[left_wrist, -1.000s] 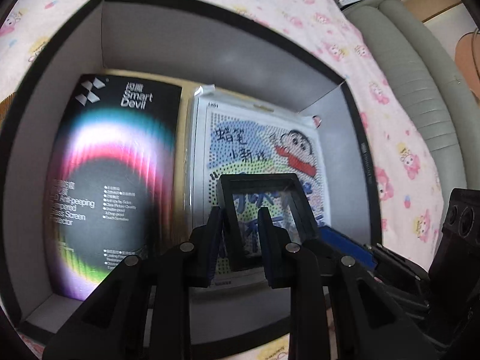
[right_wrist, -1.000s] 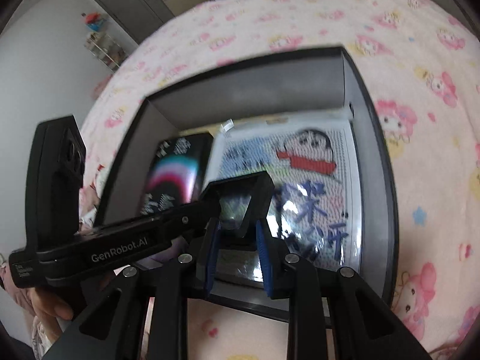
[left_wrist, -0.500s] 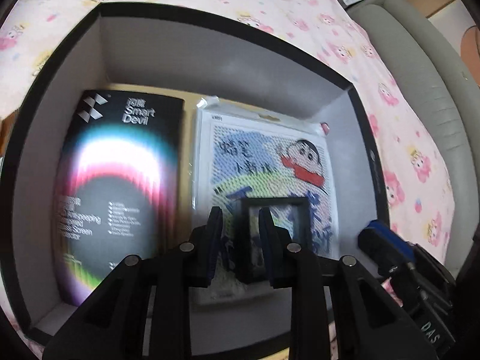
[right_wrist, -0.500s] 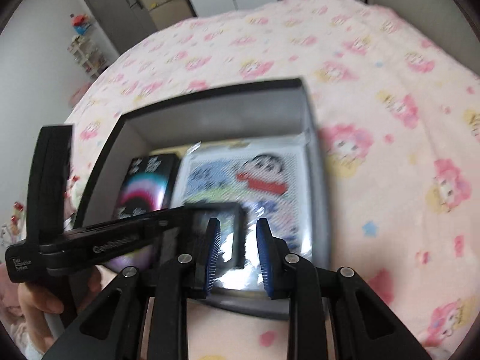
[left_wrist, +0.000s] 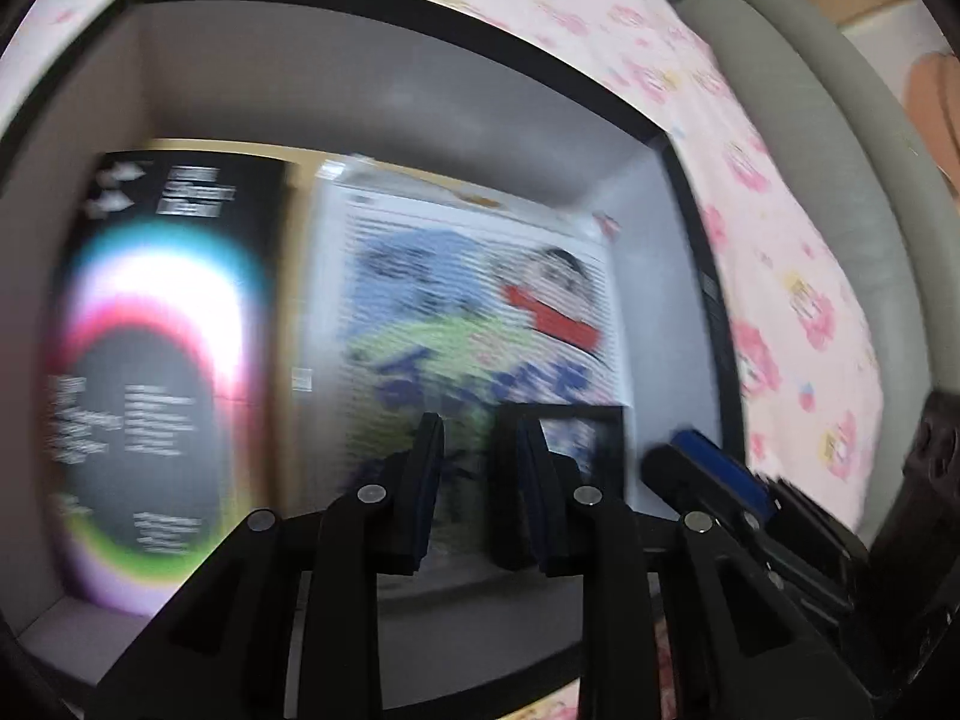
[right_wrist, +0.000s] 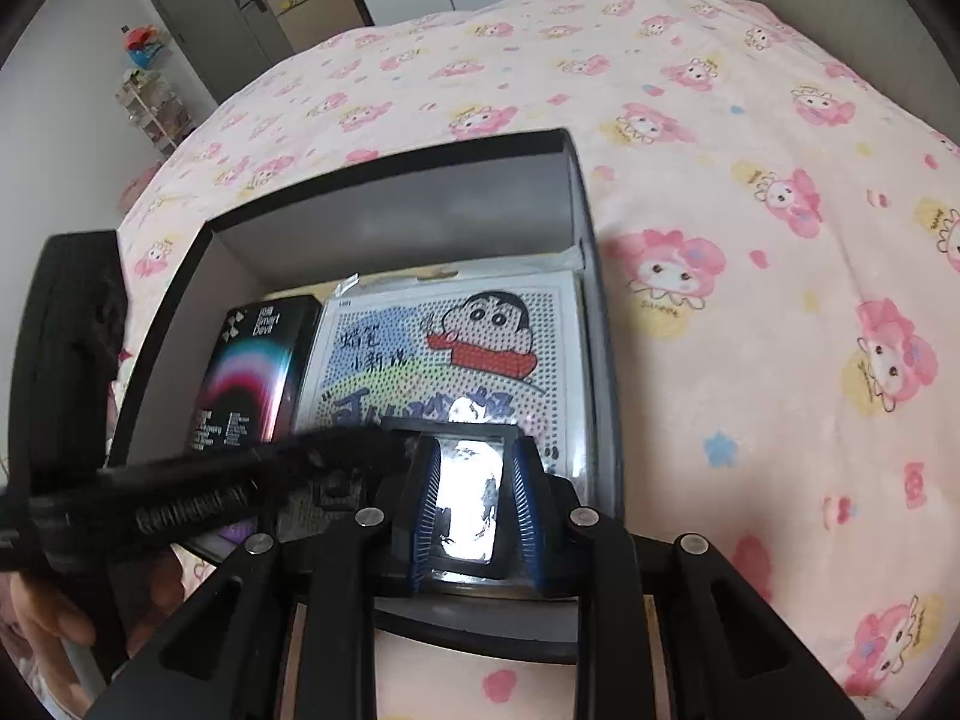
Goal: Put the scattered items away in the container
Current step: 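Carry the compact over the black box and lower it beside the crayon pack, then open both tools to release the compact and lift away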
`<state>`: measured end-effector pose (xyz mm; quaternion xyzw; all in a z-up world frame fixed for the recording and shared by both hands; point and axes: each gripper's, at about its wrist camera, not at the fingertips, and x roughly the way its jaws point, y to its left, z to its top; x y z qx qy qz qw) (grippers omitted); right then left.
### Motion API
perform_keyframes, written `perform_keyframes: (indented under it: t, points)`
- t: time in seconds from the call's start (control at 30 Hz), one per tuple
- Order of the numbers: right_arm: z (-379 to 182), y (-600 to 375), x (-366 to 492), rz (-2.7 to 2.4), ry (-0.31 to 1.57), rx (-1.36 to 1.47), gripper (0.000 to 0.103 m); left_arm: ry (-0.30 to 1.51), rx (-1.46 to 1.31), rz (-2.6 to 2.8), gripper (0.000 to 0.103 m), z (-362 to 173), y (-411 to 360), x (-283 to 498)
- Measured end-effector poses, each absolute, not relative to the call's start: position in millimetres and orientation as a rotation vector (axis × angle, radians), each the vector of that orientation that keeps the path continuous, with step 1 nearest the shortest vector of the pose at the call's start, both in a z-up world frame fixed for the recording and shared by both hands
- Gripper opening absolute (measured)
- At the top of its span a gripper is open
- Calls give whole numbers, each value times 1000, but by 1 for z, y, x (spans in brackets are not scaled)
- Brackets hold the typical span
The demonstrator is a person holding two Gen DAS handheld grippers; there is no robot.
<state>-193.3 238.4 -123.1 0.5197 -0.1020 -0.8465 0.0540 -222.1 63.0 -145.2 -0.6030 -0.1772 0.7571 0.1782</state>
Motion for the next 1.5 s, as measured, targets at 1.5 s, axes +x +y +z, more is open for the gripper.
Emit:
perform_keyframes:
  t: [1.5]
  points:
    - [-49,213,-113,-2795,-289,1341,39,-198,-1270,2439,58,-41,42,-116]
